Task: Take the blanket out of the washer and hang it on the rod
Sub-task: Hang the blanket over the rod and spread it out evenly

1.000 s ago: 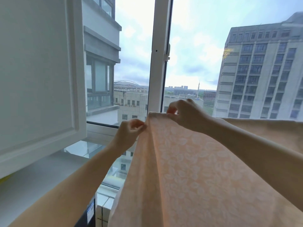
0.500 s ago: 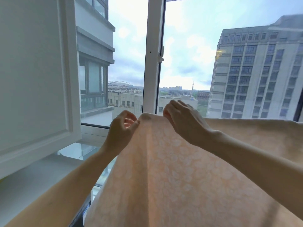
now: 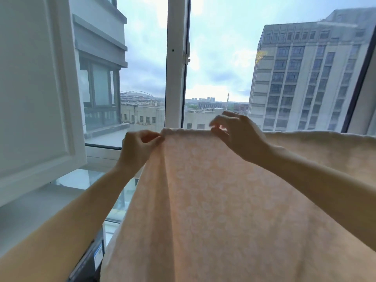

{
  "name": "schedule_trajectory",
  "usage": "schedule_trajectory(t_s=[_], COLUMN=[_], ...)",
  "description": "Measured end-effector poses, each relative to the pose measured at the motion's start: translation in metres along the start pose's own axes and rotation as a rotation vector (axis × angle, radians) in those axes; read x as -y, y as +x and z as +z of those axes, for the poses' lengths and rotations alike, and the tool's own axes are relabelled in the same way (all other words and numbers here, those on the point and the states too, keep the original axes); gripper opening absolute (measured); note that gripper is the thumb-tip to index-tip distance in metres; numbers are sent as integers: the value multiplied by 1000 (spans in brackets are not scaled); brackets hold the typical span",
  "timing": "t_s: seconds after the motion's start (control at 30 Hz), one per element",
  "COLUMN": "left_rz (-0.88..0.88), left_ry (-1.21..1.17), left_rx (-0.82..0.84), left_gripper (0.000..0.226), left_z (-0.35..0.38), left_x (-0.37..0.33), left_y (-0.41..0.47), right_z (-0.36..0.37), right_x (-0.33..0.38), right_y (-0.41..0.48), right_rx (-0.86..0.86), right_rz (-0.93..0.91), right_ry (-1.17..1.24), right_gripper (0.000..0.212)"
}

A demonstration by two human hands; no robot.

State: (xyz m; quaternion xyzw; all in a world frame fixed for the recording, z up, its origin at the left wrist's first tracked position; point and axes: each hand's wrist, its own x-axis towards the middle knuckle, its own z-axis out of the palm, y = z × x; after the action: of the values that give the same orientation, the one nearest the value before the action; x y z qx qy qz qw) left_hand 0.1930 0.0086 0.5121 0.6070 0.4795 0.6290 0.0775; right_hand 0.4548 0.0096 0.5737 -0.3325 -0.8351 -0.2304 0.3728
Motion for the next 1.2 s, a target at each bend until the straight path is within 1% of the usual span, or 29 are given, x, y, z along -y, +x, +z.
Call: schedule_trajectory(t_s=[0.1,0.27,0.37,0.43,0.47,0.53,0.6,0.63,0.7,0.8,0.87,0.93,0.97,1.03,1.13,1.2], left_rz=[-29,27,110,185,221,272,289,285,254,236,357,533,590,630,630,672], left_ry=[-23,-46,-59,-34,6,95,127,152,221,269,343,484,526,552,518,539], left_rx=[-15,-107,-174,-162,-136,-86,-48,-38,-40,-117,-122,-11,50,113,123,115], left_gripper=[11,9,11,11,11,9,8,8,8,18,26,27,26,25,28,30], left_z=[-1,2,0,0,1,4,7,8,10,12,16,25,30,42,56,62], left_x=[0,-16,-31,-39,-41,-35,-19,-11,3,4,-9,-22,-27,-31,-31,-31], left_y=[1,10,17,16,12,4,-5,-9,-14,-15,-12,-10,-10,-11,-9,-8], right_z=[-4,2,2,0,0,3,5,6,8,9,9,7,5,0,-10,-19], right_x=[-6,-3,0,3,4,4,3,2,1,0,-1,-1,-1,-1,-8,-18], right_y=[-5,1,5,3,-1,-14,-26,-29,-32,-31,-29,-27,-26,-25,-30,-34], right_rx=[27,-57,-195,-282,-279,-193,-108,-92,-69,-34,-23,-23,-26,-34,-36,-29], right_rz=[61,62,113,33,-37,-178,-243,-257,-271,-296,-307,-303,-300,-290,-257,-196], right_ry=[17,10,143,131,78,-69,-148,-159,-155,-173,-195,-194,-185,-169,-167,-186], right_gripper=[15,10,9,10,11,12,9,9,7,4,2,3,3,5,7,11])
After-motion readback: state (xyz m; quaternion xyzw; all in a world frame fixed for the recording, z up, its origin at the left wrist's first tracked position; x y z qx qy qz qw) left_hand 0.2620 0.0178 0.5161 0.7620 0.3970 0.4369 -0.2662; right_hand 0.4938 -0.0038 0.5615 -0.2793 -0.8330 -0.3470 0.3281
